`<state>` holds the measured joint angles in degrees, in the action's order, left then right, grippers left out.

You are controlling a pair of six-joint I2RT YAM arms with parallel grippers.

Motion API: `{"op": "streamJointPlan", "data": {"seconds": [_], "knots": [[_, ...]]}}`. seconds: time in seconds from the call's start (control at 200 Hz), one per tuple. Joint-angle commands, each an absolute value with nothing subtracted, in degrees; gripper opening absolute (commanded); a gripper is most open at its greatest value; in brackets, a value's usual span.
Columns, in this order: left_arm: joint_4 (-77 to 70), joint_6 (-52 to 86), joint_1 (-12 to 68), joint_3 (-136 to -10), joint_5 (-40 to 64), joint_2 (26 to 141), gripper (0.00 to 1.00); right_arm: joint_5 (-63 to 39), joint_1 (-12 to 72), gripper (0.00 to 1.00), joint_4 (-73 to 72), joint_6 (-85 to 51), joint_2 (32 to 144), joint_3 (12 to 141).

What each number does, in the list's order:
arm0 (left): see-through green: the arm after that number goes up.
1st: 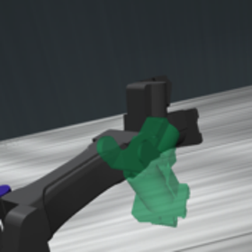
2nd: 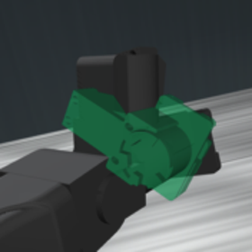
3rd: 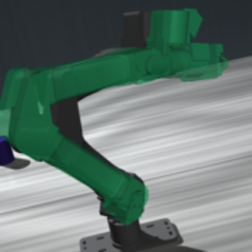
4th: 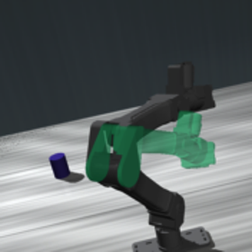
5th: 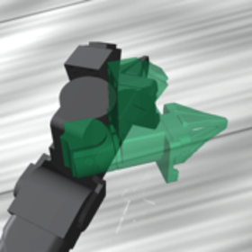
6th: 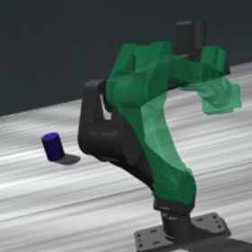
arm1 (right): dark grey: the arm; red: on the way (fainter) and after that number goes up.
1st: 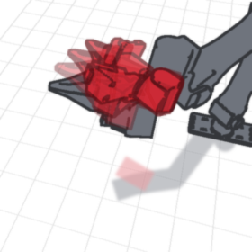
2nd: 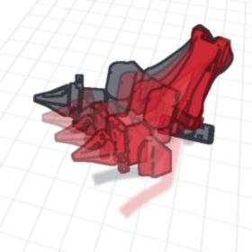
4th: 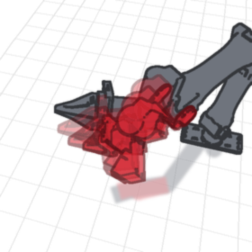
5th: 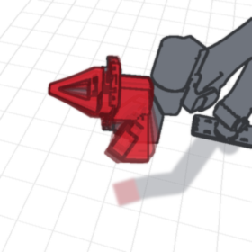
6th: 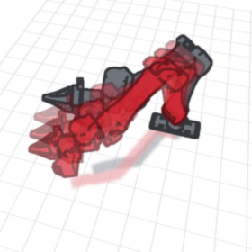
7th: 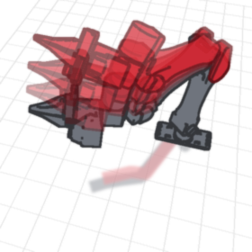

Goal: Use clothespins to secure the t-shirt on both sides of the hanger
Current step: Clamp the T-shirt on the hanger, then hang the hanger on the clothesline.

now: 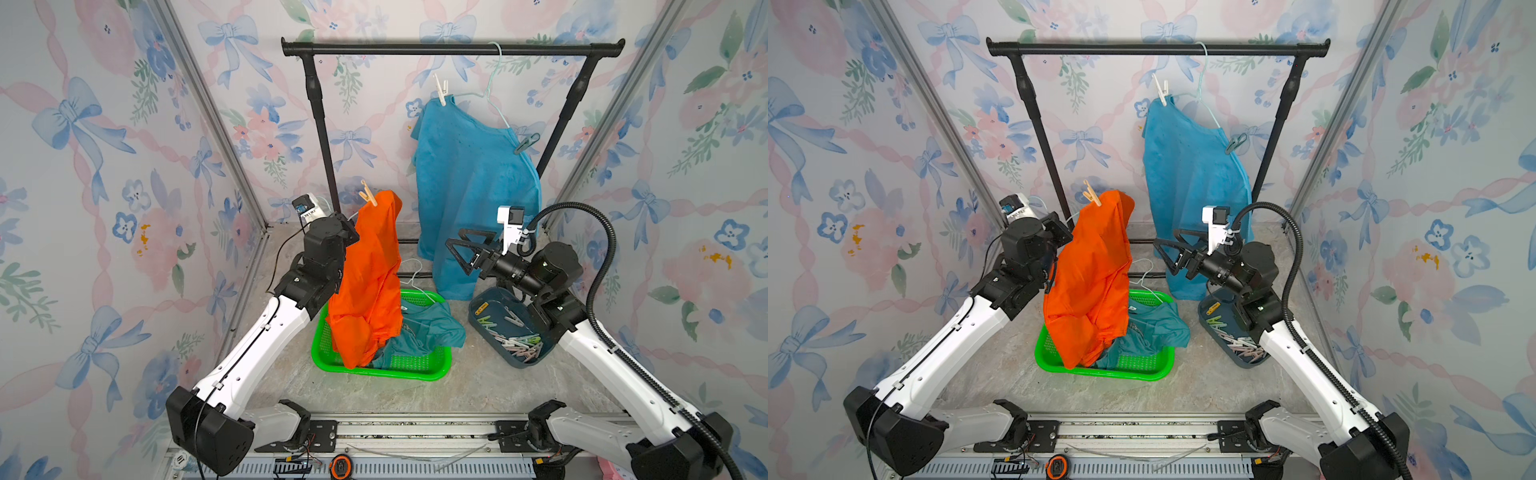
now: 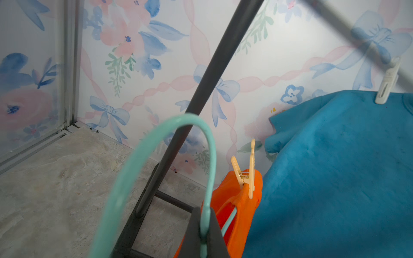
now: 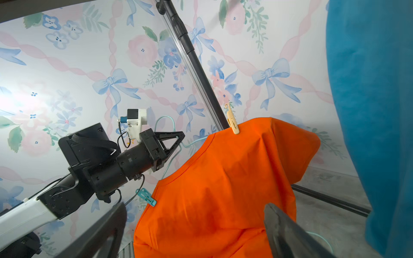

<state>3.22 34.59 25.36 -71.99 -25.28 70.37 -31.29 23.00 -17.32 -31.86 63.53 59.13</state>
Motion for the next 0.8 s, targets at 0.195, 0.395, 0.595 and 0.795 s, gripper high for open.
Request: {"op": "streamJointPlan", "data": {"seconds": [0.195, 0.395, 0.595, 0.795], "knots": [[12.6, 15.4, 24.9, -81.9, 2.3, 67.9, 0.0, -42.5, 16.6, 0.98, -6.6, -24.5, 66.1, 67.9], [19.5, 10.4, 24.8, -83.9, 10.3, 64.5, 0.0, -49.7, 13.6, 0.99, -3.1, -19.2, 68.7, 72.1], [23.2, 6.8, 24.8, -86.6, 16.4, 62.9, 0.0, -55.1, 11.5, 0.94, 0.9, -14.1, 71.4, 76.3], [24.0, 5.2, 24.8, -89.1, 19.1, 63.3, 0.0, -62.5, 11.7, 0.88, 6.6, -9.6, 74.5, 80.3]]}}
